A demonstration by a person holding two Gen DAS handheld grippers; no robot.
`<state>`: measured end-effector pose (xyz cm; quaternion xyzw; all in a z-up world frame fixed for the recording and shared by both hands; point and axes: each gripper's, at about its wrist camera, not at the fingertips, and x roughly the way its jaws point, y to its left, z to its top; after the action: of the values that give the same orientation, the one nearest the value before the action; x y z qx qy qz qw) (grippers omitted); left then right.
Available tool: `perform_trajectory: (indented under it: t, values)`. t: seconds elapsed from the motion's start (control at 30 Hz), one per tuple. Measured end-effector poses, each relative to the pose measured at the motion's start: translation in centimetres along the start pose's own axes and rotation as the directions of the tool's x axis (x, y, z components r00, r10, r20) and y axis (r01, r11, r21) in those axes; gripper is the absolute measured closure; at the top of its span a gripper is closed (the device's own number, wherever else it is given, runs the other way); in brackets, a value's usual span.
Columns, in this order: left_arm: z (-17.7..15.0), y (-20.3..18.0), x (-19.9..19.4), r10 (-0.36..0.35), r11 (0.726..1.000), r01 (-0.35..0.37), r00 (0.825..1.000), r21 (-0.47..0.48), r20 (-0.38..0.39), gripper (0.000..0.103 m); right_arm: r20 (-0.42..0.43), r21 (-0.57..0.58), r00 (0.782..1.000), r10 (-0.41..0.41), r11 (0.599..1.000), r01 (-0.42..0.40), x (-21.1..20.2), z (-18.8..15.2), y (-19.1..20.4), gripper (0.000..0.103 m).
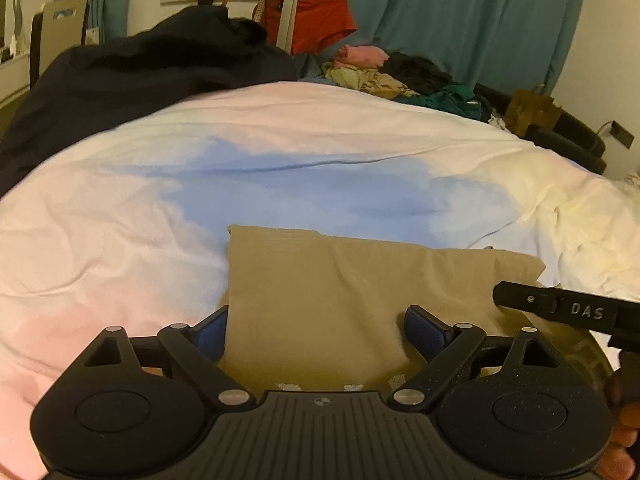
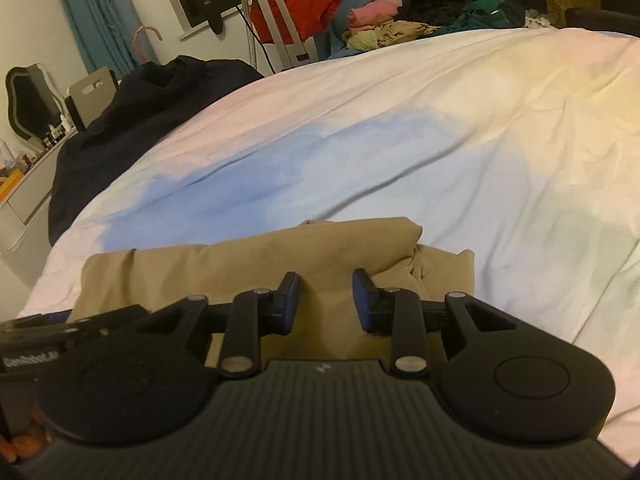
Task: Fold clothes
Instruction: 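Open both grippers and press the folded T-shirt flat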
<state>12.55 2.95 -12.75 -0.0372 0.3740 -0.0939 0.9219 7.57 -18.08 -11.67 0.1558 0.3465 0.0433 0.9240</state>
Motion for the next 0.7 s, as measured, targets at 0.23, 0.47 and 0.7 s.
perform_trajectory:
  t: [0.23, 0.47, 0.7]
  values:
    - [-1.4, -1.3, -4.1, -0.022, 0.999, 0.021, 0.999, 0.036, 0.036, 0.012, -0.006, -0.014, 1.000, 0.018, 1.000, -0.018, -4.1, -1.6, 0.6, 0.068]
    - [-4.3, -2.1, -7.5, -0.047, 0.998, 0.046, 0.999, 0.034, 0.023, 0.012, -0.013, -0.028, 0.999, 0.035, 0.999, -0.036, -8.2, -3.2, 1.2, 0.068]
    - [-4.5, -1.0, -7.2, -0.068, 0.998, 0.067, 0.997, -0.008, -0.040, 0.011, -0.088, -0.042, 0.996, 0.006, 0.999, -0.010, -7.0, -4.4, 1.2, 0.071]
